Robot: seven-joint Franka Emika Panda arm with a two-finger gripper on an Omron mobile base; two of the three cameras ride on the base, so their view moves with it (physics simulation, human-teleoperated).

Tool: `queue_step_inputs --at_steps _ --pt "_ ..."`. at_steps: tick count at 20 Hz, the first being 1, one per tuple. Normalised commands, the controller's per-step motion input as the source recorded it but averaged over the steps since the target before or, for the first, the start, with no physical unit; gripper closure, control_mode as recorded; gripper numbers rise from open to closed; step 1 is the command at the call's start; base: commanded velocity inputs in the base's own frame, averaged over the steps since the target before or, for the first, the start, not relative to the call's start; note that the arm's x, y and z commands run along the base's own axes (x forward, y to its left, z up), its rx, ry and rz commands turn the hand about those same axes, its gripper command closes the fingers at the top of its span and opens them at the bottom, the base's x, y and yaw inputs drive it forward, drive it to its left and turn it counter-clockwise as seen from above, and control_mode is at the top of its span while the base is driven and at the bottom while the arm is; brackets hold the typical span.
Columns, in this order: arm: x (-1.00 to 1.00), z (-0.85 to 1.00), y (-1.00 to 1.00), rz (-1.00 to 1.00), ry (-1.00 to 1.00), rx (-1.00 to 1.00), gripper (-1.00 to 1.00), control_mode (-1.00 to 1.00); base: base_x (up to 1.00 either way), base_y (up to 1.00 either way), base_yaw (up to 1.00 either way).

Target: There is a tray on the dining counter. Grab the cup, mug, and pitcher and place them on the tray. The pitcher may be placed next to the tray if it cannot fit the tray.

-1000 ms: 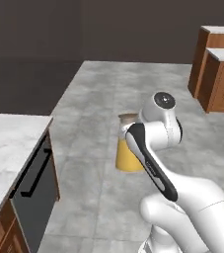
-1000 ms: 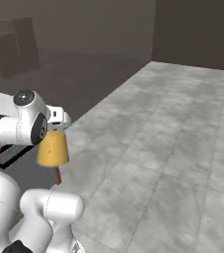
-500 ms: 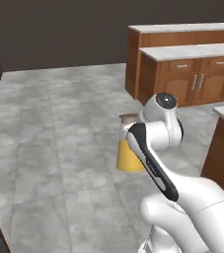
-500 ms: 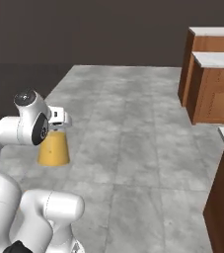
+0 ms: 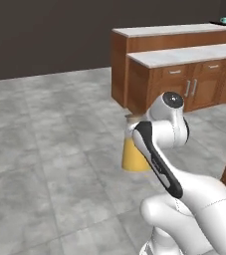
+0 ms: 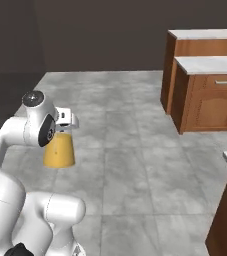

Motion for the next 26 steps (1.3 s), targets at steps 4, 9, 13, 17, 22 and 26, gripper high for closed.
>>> queue_step_inputs --at_steps 4,9,13,17,22,26 --pt "0.00 0.00 0.00 0.00 0.00 0.00 1.00 1.00 1.00 0.46 0.00" --pt "0.00 0.00 0.00 0.00 0.00 0.00 1.00 1.00 1.00 0.39 0.01" --pt "0.00 0.00 0.00 0.00 0.00 0.00 1.00 1.00 1.00 0.42 0.03" --pt "0.00 0.00 0.00 0.00 0.00 0.00 1.00 1.00 1.00 0.45 0.02" --pt "0.00 0.00 0.00 0.00 0.00 0.00 1.00 1.00 1.00 0.50 0.03" --pt "0.00 0.00 0.00 0.00 0.00 0.00 1.00 1.00 1.00 0.49 0.03"
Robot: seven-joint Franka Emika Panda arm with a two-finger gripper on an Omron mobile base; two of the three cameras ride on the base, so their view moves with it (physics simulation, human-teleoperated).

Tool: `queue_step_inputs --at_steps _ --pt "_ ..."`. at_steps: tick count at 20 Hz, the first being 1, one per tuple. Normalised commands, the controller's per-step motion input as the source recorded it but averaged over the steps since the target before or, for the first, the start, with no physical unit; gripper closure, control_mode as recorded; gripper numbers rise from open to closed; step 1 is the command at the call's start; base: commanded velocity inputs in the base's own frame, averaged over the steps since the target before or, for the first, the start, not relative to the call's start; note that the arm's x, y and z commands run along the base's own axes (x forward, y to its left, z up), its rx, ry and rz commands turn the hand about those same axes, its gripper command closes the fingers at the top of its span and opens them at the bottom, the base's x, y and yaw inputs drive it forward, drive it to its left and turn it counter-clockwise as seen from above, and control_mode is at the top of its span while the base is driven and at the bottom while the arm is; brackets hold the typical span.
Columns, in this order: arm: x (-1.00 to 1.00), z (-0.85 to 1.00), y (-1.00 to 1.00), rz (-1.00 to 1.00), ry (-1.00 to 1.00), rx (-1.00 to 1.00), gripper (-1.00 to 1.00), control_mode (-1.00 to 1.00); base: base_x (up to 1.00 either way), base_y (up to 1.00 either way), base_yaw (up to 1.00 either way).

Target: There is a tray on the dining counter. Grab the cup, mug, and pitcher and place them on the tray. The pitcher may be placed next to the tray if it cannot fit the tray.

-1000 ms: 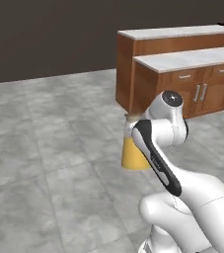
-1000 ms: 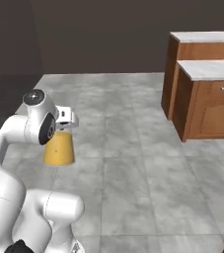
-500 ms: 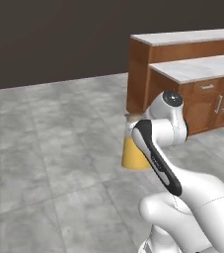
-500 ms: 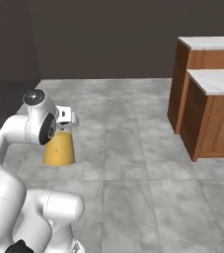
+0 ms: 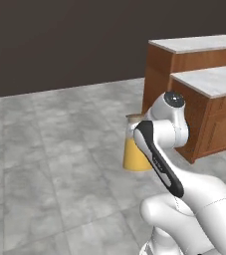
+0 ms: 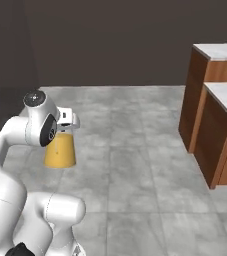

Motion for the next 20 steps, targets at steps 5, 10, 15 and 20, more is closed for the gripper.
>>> queue_step_inputs --at_steps 5,10,15,20 --pt "0.00 0.00 0.00 0.00 0.00 0.00 1.00 1.00 1.00 0.48 0.02" --pt "0.00 0.00 0.00 0.00 0.00 0.00 1.00 1.00 1.00 0.43 0.00" --pt "0.00 0.00 0.00 0.00 0.00 0.00 1.00 1.00 1.00 0.43 0.00" --pt "0.00 0.00 0.00 0.00 0.00 0.00 1.00 1.00 1.00 0.43 0.00"
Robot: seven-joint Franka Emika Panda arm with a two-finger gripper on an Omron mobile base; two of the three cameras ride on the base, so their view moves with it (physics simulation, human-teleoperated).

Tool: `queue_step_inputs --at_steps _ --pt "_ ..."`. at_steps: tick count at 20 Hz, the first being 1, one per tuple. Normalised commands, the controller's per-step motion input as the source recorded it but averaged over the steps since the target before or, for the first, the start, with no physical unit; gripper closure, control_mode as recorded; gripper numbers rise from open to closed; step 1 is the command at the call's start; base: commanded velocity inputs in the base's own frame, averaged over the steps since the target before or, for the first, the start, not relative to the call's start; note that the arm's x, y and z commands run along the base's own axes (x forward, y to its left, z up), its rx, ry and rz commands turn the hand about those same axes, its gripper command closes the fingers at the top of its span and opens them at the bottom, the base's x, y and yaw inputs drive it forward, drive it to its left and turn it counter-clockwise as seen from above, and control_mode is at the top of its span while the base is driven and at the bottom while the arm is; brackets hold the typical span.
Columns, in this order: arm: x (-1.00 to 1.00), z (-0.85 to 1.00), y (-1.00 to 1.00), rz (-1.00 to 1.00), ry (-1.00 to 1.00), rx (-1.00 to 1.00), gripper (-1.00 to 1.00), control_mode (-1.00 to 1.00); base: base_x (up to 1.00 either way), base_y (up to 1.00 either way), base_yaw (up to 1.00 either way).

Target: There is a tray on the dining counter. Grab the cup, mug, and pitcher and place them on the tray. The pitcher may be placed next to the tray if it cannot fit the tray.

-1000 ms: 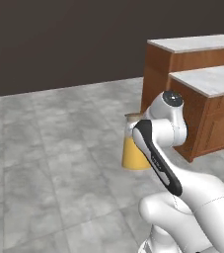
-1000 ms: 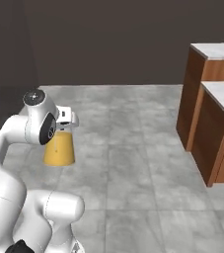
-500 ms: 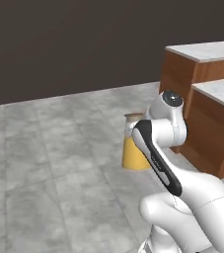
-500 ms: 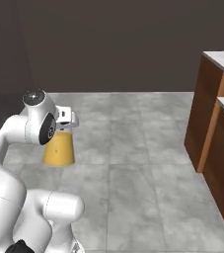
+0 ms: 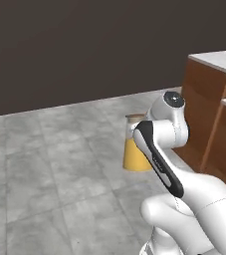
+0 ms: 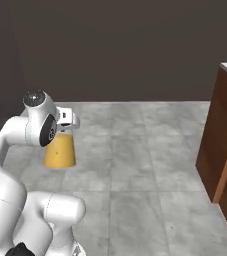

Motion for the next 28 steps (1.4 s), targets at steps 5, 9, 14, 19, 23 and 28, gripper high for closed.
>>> queue_step_inputs --at_steps 5,9,14,19,23,28 --pt "0.00 0.00 0.00 0.00 0.00 0.00 1.00 1.00 1.00 0.35 0.00" --pt "0.00 0.00 0.00 0.00 0.00 0.00 1.00 1.00 1.00 0.37 0.00" --pt "0.00 0.00 0.00 0.00 0.00 0.00 1.00 1.00 1.00 0.32 0.00" --pt "0.00 0.00 0.00 0.00 0.00 0.00 1.00 1.00 1.00 0.31 0.00" --pt "0.00 0.00 0.00 0.00 0.00 0.00 1.00 1.00 1.00 0.32 0.00" --pt "0.00 0.00 0.00 0.00 0.00 0.00 1.00 1.00 1.00 0.33 0.00"
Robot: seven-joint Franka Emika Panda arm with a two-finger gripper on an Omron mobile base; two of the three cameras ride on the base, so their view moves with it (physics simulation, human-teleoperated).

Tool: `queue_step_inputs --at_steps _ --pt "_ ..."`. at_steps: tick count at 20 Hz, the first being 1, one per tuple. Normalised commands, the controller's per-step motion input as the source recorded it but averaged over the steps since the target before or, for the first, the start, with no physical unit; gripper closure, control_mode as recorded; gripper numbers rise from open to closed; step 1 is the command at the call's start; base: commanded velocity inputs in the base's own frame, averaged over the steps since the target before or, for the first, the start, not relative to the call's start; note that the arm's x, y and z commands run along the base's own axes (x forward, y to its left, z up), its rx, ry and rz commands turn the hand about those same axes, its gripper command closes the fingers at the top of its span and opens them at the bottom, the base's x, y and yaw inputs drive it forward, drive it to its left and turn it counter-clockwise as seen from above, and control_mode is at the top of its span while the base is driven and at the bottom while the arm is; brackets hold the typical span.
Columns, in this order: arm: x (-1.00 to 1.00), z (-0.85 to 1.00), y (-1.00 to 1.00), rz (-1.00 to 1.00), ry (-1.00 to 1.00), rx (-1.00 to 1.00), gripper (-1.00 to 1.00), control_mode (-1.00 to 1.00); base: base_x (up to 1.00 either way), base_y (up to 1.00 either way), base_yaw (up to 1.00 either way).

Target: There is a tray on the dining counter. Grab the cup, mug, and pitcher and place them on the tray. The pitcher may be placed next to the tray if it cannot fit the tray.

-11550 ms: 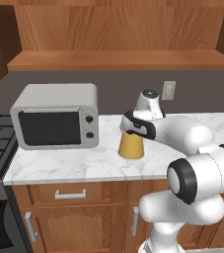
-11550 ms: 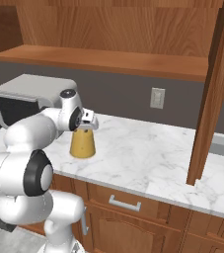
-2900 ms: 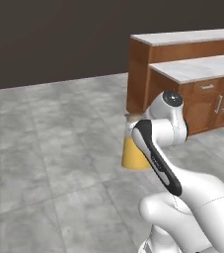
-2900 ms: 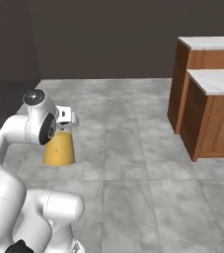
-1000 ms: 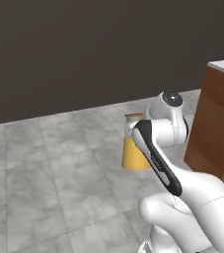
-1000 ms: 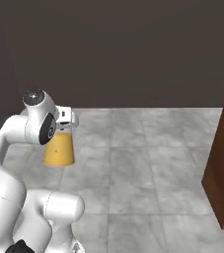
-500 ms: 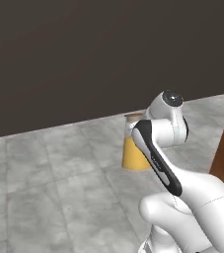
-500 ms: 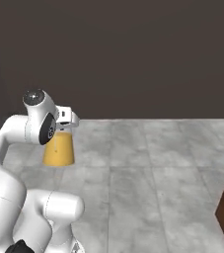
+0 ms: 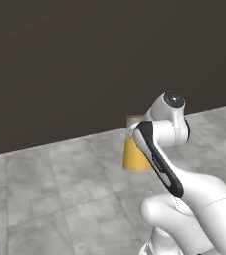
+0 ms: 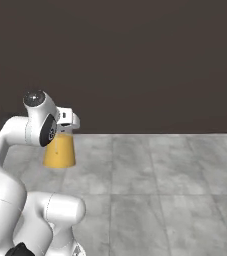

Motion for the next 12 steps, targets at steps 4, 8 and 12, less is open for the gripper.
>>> queue_step_inputs --at_steps 4,8,12 --pt "0.00 0.00 0.00 0.00 0.00 0.00 1.00 1.00 1.00 0.23 0.00" --pt "0.00 0.00 0.00 0.00 0.00 0.00 1.00 1.00 1.00 0.06 -0.25" --pt "0.00 0.00 0.00 0.00 0.00 0.00 1.00 1.00 1.00 0.44 -0.33"
